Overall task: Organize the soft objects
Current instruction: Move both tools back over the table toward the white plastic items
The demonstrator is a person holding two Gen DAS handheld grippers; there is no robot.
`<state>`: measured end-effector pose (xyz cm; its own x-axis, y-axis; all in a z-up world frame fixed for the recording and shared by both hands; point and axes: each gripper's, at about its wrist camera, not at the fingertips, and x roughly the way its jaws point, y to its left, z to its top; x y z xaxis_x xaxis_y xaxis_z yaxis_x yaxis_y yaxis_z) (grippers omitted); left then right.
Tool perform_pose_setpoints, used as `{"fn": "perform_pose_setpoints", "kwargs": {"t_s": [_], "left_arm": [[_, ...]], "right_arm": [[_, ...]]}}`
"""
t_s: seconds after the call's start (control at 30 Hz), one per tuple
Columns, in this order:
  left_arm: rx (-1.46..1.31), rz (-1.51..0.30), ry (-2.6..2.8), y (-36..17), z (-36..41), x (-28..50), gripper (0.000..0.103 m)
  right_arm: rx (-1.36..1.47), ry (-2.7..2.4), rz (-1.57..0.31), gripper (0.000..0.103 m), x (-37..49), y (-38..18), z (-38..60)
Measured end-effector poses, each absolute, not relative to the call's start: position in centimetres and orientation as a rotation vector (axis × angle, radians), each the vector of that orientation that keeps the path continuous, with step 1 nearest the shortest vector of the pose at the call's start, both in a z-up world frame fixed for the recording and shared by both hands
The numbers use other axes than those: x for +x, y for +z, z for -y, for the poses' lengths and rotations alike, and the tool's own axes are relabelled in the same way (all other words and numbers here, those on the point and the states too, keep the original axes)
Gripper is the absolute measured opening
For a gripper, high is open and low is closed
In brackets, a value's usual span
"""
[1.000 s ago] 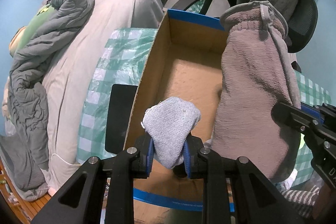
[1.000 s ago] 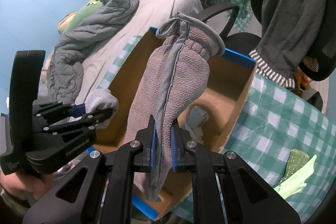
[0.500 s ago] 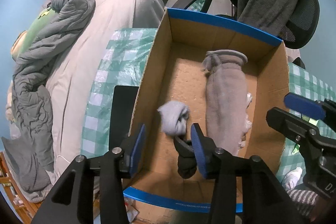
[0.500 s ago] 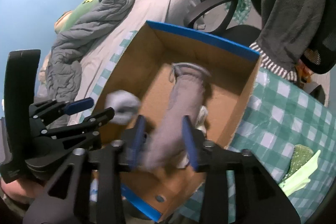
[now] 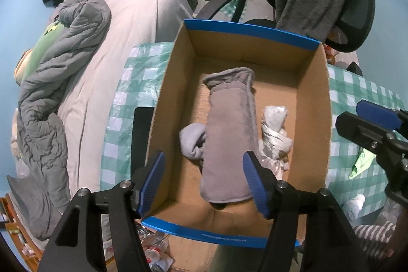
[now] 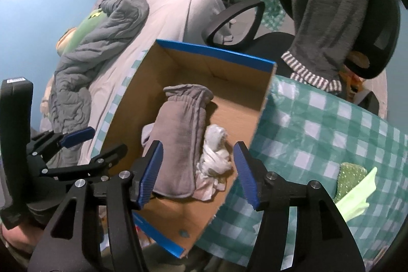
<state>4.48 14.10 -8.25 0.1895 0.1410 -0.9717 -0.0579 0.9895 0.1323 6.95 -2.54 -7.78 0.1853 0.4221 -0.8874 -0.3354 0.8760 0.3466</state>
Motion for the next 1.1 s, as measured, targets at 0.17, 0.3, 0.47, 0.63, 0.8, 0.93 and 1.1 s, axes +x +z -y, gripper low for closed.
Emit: {"fn": "perform_pose_setpoints", "kwargs": {"t_s": [0.17, 0.3, 0.47, 0.63, 0.8, 0.93, 1.1], "left_arm": [[0.082, -1.371, 0.112, -7.7, -12.7, 4.2, 0.066], [0.094, -1.365, 0.084, -7.4, -11.2, 3.9, 0.066], [0.106, -1.360, 0.042, -7.1, -9.2, 3.6, 0.066], [0.130, -1.363, 0.009, -7.0, -7.2, 3.2, 0.066], [0.147, -1.367, -0.023, -7.1, -5.2, 2.6, 0.066], [0.160, -1.371, -0.043, -7.2, -3.8, 2.2, 0.066], [0.168, -1.374, -0.064, -7.3, -2.3, 1.8, 0.066]], "right_arm": [[0.097, 0.498, -1.276, 0.060, 6.4, -7.2, 4.5], [0.110, 0.467, -1.278, 0.061, 6.1, -7.2, 6.5], [0.128, 0.432, -1.276, 0.061, 5.4, -7.0, 8.9], [0.145, 0.403, -1.279, 0.061, 4.6, -7.0, 10.9], [0.167, 0.374, -1.282, 0.061, 3.7, -7.1, 13.1], [0.185, 0.350, -1.286, 0.061, 2.9, -7.2, 14.7], [0.207, 0.325, -1.297, 0.061, 1.9, -7.6, 16.5]]}}
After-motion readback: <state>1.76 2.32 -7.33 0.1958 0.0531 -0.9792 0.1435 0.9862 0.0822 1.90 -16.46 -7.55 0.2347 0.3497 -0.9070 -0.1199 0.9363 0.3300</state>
